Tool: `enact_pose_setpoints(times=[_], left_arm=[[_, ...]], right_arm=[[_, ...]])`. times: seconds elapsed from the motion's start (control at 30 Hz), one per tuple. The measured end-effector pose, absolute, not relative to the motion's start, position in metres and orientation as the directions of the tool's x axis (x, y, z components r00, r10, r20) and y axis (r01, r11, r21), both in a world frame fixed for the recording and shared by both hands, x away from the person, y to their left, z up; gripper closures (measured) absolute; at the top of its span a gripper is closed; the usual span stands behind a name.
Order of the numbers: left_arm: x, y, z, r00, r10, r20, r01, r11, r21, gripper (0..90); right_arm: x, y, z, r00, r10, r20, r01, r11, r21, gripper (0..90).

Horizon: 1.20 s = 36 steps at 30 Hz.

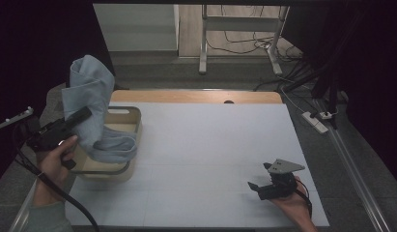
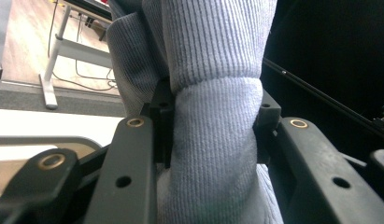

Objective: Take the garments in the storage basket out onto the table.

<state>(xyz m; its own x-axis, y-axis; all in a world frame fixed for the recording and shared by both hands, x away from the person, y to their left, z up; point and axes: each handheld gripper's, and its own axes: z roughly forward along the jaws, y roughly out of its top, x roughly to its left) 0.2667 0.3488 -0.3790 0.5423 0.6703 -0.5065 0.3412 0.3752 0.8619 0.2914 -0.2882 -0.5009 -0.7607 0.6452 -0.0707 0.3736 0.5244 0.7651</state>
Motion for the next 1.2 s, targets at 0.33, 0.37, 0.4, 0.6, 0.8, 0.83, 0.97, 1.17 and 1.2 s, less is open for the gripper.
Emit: enact_pose_setpoints(times=[0.33, 0.37, 0.4, 0.6, 0.8, 0.83, 0.97, 1.17, 1.2], left_arm=[[0.263, 0.343, -0.370, 0.571, 0.649, -0.503, 0.315, 0.393, 0.864, 62.8], [0.263, 0.342, -0.369, 0.576, 0.644, -0.503, 0.313, 0.394, 0.864, 62.8], [0.263, 0.340, -0.368, 0.580, 0.641, -0.502, 0.311, 0.396, 0.864, 62.8], [0.265, 0.331, -0.364, 0.600, 0.627, -0.497, 0.309, 0.391, 0.867, 62.8], [0.266, 0.318, -0.359, 0.625, 0.613, -0.482, 0.307, 0.375, 0.875, 62.8], [0.267, 0.316, -0.358, 0.630, 0.611, -0.479, 0.306, 0.371, 0.876, 62.8], [0.268, 0.307, -0.355, 0.648, 0.598, -0.472, 0.305, 0.363, 0.880, 62.8], [0.270, 0.290, -0.351, 0.681, 0.568, -0.461, 0.311, 0.345, 0.885, 62.8], [0.271, 0.287, -0.351, 0.684, 0.567, -0.459, 0.313, 0.340, 0.887, 62.7]], right_arm=[[0.292, -0.288, -0.501, -0.758, 0.648, -0.074, 0.374, 0.526, 0.764, 7.1], [0.292, -0.288, -0.501, -0.759, 0.647, -0.073, 0.375, 0.525, 0.764, 7.1], [0.292, -0.288, -0.501, -0.758, 0.648, -0.075, 0.375, 0.526, 0.763, 7.1], [0.291, -0.288, -0.501, -0.758, 0.649, -0.072, 0.375, 0.523, 0.765, 7.1], [0.292, -0.288, -0.501, -0.758, 0.649, -0.073, 0.376, 0.525, 0.764, 7.1], [0.292, -0.288, -0.501, -0.758, 0.648, -0.074, 0.375, 0.526, 0.763, 7.1], [0.292, -0.288, -0.501, -0.759, 0.647, -0.075, 0.376, 0.530, 0.760, 7.1], [0.292, -0.288, -0.502, -0.760, 0.646, -0.073, 0.378, 0.530, 0.759, 7.1], [0.292, -0.288, -0.502, -0.761, 0.645, -0.074, 0.378, 0.533, 0.757, 7.1]])
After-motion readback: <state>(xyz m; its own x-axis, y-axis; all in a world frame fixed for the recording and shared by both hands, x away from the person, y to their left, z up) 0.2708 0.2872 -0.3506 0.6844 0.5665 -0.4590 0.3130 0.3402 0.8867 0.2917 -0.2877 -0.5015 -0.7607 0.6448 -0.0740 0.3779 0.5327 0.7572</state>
